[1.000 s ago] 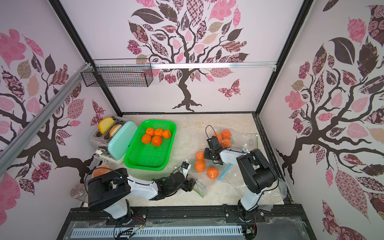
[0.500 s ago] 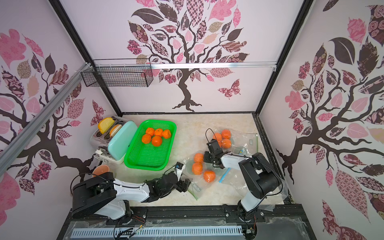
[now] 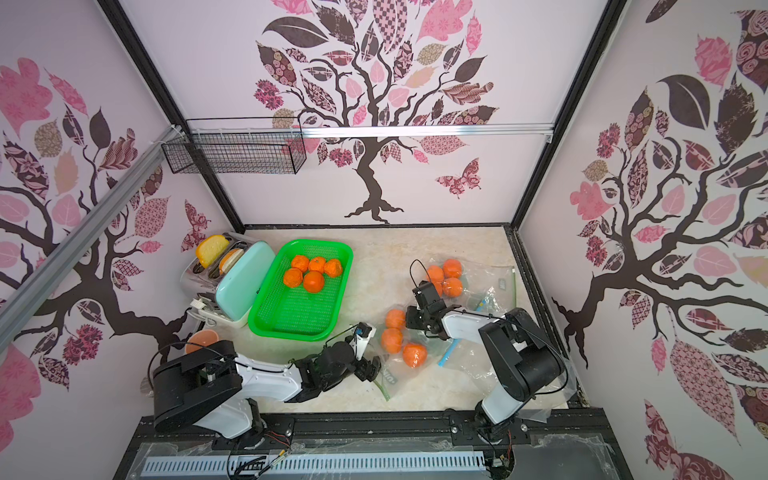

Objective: Open the zip-top bag and take out the orange
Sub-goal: Pick up the orange from the zipper food storage bag.

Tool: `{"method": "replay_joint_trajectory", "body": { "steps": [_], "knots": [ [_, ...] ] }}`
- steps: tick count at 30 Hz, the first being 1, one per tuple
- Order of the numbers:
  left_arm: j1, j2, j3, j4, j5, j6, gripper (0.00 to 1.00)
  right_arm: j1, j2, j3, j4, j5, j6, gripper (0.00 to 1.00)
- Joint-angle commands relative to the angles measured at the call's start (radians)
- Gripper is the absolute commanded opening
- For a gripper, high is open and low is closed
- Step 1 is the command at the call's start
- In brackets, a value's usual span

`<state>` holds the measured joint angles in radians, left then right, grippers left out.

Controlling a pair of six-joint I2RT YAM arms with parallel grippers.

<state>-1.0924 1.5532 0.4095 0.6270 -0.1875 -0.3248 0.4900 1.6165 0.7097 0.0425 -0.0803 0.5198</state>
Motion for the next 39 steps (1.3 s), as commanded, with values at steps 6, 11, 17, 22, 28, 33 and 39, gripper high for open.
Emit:
{"method": "replay_joint_trajectory", "body": {
  "steps": [6, 11, 17, 22, 28, 33, 39],
  "knots": [
    [0.008, 0.078, 0.138, -0.023, 0.060, 0.058, 0.87, 0.021, 0.017, -0.024, -0.064, -0.032, -0.004, 0.20],
    [0.045, 0.159, 0.213, -0.089, 0.093, 0.002, 0.88, 0.024, 0.019, -0.021, -0.064, -0.028, -0.004, 0.23],
    [0.049, 0.218, 0.256, -0.154, 0.116, -0.007, 0.88, 0.024, 0.024, -0.026, -0.056, -0.022, -0.004, 0.26],
    [0.049, 0.216, 0.265, -0.164, 0.137, -0.005, 0.83, 0.024, 0.029, -0.028, -0.049, -0.023, -0.005, 0.26],
    [0.048, 0.157, 0.246, -0.191, 0.180, -0.006, 0.62, 0.024, 0.023, -0.030, -0.052, -0.001, -0.012, 0.26],
    [0.048, 0.050, 0.158, -0.204, 0.191, -0.030, 0.55, 0.024, 0.005, -0.037, -0.054, 0.026, -0.015, 0.26],
    [0.048, -0.094, 0.060, -0.279, 0.243, -0.068, 0.54, 0.024, -0.007, -0.038, -0.055, 0.050, -0.019, 0.26]
  ]
}}
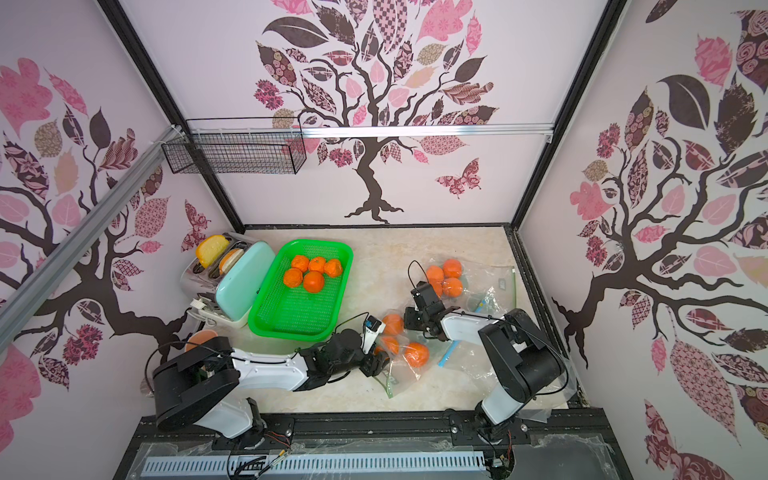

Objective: Open the zip-top bag and take out the orange
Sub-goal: Pick up the orange from the zipper food storage bag.

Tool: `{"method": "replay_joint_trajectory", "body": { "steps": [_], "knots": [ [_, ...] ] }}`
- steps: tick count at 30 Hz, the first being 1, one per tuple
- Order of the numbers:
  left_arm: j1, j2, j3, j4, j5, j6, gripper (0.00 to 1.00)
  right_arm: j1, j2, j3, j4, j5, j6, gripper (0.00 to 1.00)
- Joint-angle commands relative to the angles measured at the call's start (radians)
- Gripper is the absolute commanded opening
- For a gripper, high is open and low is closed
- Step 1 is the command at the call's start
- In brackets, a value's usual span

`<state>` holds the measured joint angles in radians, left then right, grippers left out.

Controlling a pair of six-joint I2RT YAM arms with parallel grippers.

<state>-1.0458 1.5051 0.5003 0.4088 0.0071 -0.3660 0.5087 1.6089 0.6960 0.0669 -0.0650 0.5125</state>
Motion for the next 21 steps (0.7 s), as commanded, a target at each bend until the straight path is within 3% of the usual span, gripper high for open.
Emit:
{"method": "replay_joint_trajectory", "body": {
  "steps": [1, 7, 13, 18, 21],
  "knots": [
    [0.001, -0.066, -0.037, -0.088, 0.065, -0.030, 0.54, 0.005, 0.000, -0.026, -0.077, 0.035, -0.012, 0.26],
    [0.001, -0.175, -0.040, -0.282, 0.113, -0.105, 0.54, 0.005, 0.005, -0.023, -0.075, 0.039, -0.011, 0.26],
    [0.001, -0.264, -0.072, -0.320, 0.244, -0.161, 0.54, 0.005, 0.011, -0.019, -0.076, 0.039, -0.012, 0.26],
    [0.001, -0.219, -0.049, -0.320, 0.238, -0.153, 0.58, 0.006, 0.015, -0.016, -0.075, 0.037, -0.012, 0.26],
    [-0.007, -0.158, -0.017, -0.322, 0.225, -0.134, 0.65, 0.005, 0.016, -0.016, -0.079, 0.039, -0.014, 0.26]
  ]
}}
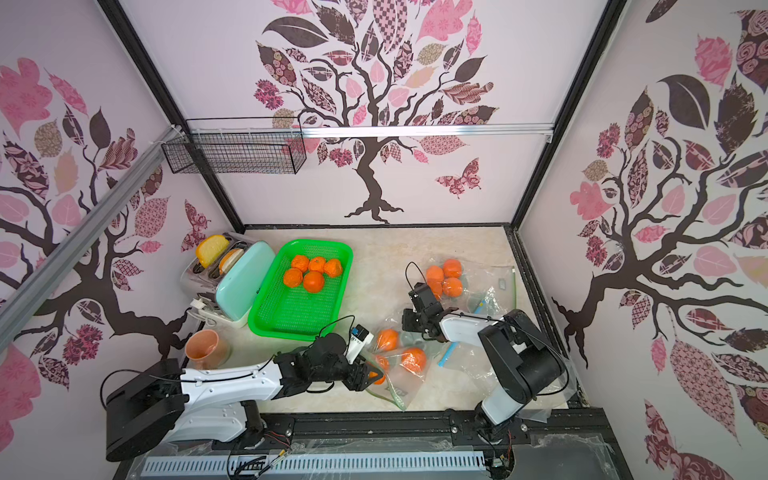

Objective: Open the zip-top bag and take out the orange
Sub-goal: Pick up the orange from the zipper food storage bag.

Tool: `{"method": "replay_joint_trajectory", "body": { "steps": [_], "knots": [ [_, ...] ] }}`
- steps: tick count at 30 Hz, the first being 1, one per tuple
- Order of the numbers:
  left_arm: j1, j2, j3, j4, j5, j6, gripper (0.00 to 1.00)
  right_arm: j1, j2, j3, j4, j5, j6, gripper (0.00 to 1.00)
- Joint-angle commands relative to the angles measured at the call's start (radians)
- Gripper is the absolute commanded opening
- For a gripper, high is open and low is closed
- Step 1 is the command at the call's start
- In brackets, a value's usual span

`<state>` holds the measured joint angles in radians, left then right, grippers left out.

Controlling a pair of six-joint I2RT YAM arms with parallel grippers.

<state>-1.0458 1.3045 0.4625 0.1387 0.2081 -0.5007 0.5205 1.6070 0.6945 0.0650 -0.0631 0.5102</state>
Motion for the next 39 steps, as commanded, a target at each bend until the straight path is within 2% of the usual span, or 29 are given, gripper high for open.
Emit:
{"method": "replay_joint_trajectory", "body": {
  "steps": [1, 6, 12, 14, 20, 25, 31, 34, 39],
  "knots": [
    [-0.018, 0.060, 0.037, -0.066, 0.005, 0.009, 0.69, -0.007, 0.018, -0.014, -0.078, 0.038, -0.012, 0.26],
    [-0.088, 0.127, 0.122, -0.170, -0.123, 0.043, 0.76, -0.007, 0.016, -0.013, -0.081, 0.039, -0.015, 0.26],
    [-0.112, 0.053, 0.129, -0.238, -0.221, 0.009, 0.82, -0.006, 0.018, -0.012, -0.081, 0.035, -0.015, 0.26],
    [-0.114, 0.015, 0.126, -0.265, -0.231, 0.007, 0.98, -0.007, 0.018, -0.013, -0.079, 0.032, -0.016, 0.26],
    [-0.123, -0.022, 0.104, -0.241, -0.216, 0.002, 0.98, -0.006, 0.028, -0.013, -0.073, 0.027, -0.016, 0.26],
    [-0.159, 0.040, 0.129, -0.199, -0.211, 0.005, 0.96, -0.006, 0.027, -0.012, -0.074, 0.025, -0.016, 0.26],
    [-0.196, 0.125, 0.173, -0.210, -0.267, -0.001, 0.95, -0.006, 0.030, -0.015, -0.073, 0.021, -0.017, 0.27],
    [-0.207, 0.147, 0.193, -0.228, -0.322, -0.010, 0.90, -0.006, 0.030, -0.016, -0.071, 0.019, -0.016, 0.27],
    [-0.212, 0.157, 0.197, -0.238, -0.385, -0.034, 0.76, -0.007, 0.030, -0.016, -0.071, 0.017, -0.016, 0.27]
  ]
}}
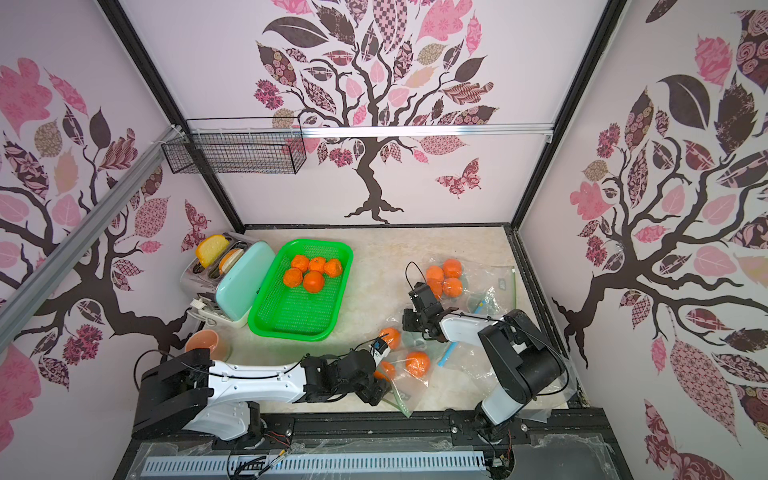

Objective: Open the zip-top bag and take out the orange
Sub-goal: Pick up the orange from the zipper food storage bag, then place the orange in the basket.

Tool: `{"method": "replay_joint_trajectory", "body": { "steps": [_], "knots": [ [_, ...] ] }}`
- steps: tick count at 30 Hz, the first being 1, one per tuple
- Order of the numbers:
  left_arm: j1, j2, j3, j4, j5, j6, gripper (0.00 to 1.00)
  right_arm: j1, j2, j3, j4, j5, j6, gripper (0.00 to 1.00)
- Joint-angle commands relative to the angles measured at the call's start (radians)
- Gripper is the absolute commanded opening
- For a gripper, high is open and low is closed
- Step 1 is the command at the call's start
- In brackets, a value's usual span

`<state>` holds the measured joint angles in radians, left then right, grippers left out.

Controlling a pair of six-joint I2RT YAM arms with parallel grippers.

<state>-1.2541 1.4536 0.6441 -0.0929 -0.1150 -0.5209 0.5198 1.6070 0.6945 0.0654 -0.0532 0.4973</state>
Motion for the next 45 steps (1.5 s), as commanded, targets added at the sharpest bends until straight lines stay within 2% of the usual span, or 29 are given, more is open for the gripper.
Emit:
{"method": "replay_joint_trajectory", "body": {
  "steps": [1, 4, 7, 17, 20, 24, 25, 28, 30, 32, 37, 40, 42, 45],
  "knots": [
    [-0.003, 0.007, 0.016, -0.007, -0.055, -0.014, 0.73, -0.006, 0.030, -0.016, -0.071, 0.007, -0.003, 0.26],
    [-0.005, -0.015, 0.014, -0.028, -0.021, -0.009, 0.60, -0.006, 0.030, -0.016, -0.070, 0.008, -0.003, 0.26],
    [-0.007, -0.061, -0.006, -0.060, 0.016, -0.007, 0.52, -0.006, 0.030, -0.016, -0.071, 0.008, -0.003, 0.27],
    [-0.007, -0.322, -0.092, -0.215, 0.166, -0.020, 0.53, -0.006, 0.033, -0.016, -0.070, 0.022, -0.005, 0.27],
    [-0.007, -0.432, -0.105, -0.236, 0.157, -0.039, 0.52, -0.006, 0.033, -0.014, -0.070, 0.022, -0.005, 0.27],
    [0.012, -0.600, -0.098, -0.236, 0.086, -0.020, 0.48, -0.006, 0.031, -0.017, -0.067, 0.022, -0.004, 0.27],
    [0.040, -0.634, -0.082, -0.245, 0.067, -0.010, 0.48, -0.006, 0.032, -0.017, -0.065, 0.020, -0.003, 0.27],
    [0.197, -0.676, -0.009, -0.304, -0.004, -0.002, 0.46, -0.006, 0.037, -0.015, -0.065, 0.015, -0.001, 0.26],
    [0.315, -0.657, 0.038, -0.334, -0.085, -0.003, 0.46, -0.006, 0.039, -0.013, -0.065, 0.013, 0.000, 0.26],
    [0.446, -0.605, 0.074, -0.324, -0.099, 0.005, 0.46, -0.006, 0.037, -0.012, -0.066, 0.013, 0.000, 0.27],
    [0.694, -0.417, 0.141, -0.274, -0.059, 0.054, 0.44, -0.006, 0.031, -0.012, -0.069, 0.013, -0.002, 0.27],
    [0.855, -0.268, 0.175, -0.220, 0.096, 0.044, 0.41, -0.006, 0.037, -0.011, -0.065, 0.007, -0.001, 0.27],
    [0.896, -0.184, 0.185, -0.157, 0.131, 0.043, 0.40, -0.006, 0.039, -0.010, -0.065, 0.005, 0.000, 0.27],
    [0.906, -0.053, 0.251, -0.142, 0.150, 0.062, 0.40, -0.006, 0.039, -0.010, -0.064, 0.004, -0.001, 0.26]
  ]
}}
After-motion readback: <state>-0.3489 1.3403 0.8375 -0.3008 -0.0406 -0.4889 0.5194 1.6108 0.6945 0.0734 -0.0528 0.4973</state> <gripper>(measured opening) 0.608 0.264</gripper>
